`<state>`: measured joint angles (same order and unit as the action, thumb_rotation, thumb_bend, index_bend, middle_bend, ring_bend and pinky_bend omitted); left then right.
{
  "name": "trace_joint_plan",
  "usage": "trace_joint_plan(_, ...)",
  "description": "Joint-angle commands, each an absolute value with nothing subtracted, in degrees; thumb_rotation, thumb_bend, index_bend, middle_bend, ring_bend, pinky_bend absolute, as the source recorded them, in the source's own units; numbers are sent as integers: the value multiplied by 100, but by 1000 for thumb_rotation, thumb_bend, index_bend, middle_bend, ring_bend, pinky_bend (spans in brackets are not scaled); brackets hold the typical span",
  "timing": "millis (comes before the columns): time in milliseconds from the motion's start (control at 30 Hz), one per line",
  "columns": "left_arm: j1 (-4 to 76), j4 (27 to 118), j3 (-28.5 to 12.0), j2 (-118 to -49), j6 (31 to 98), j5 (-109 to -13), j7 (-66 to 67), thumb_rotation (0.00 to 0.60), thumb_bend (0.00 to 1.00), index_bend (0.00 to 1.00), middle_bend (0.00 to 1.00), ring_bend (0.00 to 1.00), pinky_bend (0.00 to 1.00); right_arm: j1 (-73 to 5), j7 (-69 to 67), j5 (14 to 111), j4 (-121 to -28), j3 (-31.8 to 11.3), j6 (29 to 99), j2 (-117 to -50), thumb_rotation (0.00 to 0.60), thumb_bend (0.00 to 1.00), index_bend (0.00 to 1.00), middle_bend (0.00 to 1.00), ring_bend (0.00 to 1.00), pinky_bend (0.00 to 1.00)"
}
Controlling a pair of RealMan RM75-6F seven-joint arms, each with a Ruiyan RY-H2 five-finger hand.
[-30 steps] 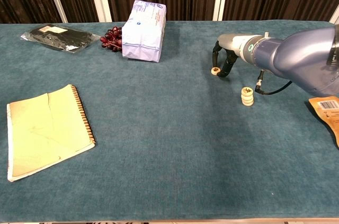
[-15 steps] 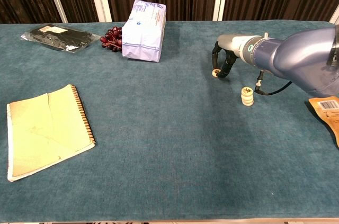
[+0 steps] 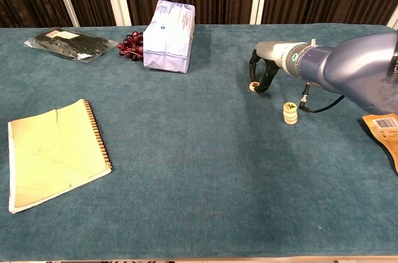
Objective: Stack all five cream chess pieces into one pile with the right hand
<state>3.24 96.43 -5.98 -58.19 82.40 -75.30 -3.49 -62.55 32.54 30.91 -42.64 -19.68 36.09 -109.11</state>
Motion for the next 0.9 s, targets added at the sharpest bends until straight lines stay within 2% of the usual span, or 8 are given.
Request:
trace_joint_plan(33,324,9641,-597,-5820,8237,-7529,-348,600,485,169,0,0,0,-6257,3260,3092,-4274,-1965,3610,-10908,600,411,495,0,0,0)
trace_joint_plan(733,323,9641,-603,-5814,8236,-7524,-367,600,485,169,0,0,0,-6261,3300,3035,-4206,-1920,3546,-10952,600,411,495,0,0,0)
trace_joint_plan(900,321,9633,-601,-5811,8238,-7530,-380,600,485,169,0,0,0,-6259,3281,3055,-4196,-1925,3555,-10955,600,410,526,0,0,0)
